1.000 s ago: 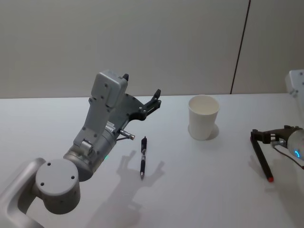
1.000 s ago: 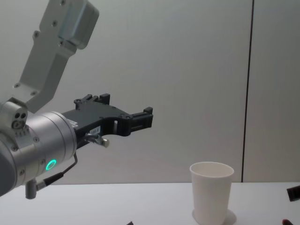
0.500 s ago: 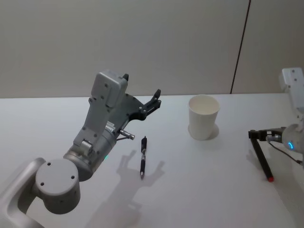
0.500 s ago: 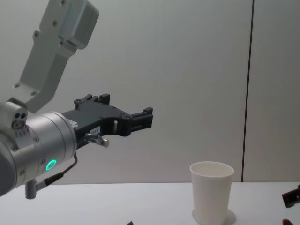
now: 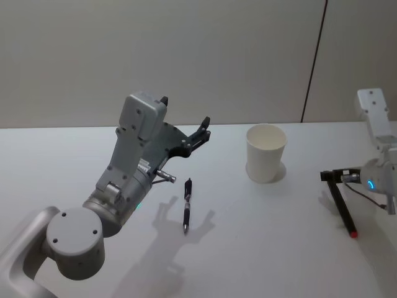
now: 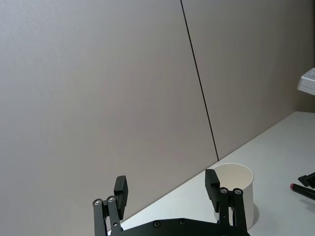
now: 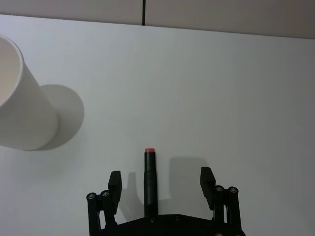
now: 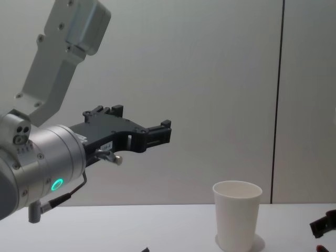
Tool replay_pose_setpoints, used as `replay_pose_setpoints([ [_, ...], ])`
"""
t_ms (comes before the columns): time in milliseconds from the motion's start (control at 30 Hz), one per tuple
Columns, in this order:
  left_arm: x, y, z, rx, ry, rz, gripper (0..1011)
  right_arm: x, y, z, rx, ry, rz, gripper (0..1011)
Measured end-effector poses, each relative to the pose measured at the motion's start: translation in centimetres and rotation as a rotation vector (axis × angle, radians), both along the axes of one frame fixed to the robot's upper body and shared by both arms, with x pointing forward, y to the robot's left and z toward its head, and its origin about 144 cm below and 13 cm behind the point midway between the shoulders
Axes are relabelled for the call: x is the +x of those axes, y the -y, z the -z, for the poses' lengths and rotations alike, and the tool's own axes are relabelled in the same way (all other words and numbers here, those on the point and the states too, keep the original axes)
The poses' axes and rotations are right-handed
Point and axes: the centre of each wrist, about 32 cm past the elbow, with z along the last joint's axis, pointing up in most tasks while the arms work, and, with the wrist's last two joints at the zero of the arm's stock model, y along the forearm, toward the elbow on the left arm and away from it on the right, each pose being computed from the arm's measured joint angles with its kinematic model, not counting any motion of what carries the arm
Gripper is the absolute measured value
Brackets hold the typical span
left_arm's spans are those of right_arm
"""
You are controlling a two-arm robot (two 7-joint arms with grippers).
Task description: Place the pen into the pen holder.
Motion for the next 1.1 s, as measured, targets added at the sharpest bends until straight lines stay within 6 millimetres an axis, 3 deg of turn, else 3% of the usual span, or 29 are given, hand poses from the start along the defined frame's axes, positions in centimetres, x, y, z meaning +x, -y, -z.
replay_pose_setpoints([
  [1100, 0.0, 0.0, 0.0, 0.0, 0.0, 0.0, 1003, 1.9, -0.6, 2.5, 0.004, -0.055, 0.022, 997],
])
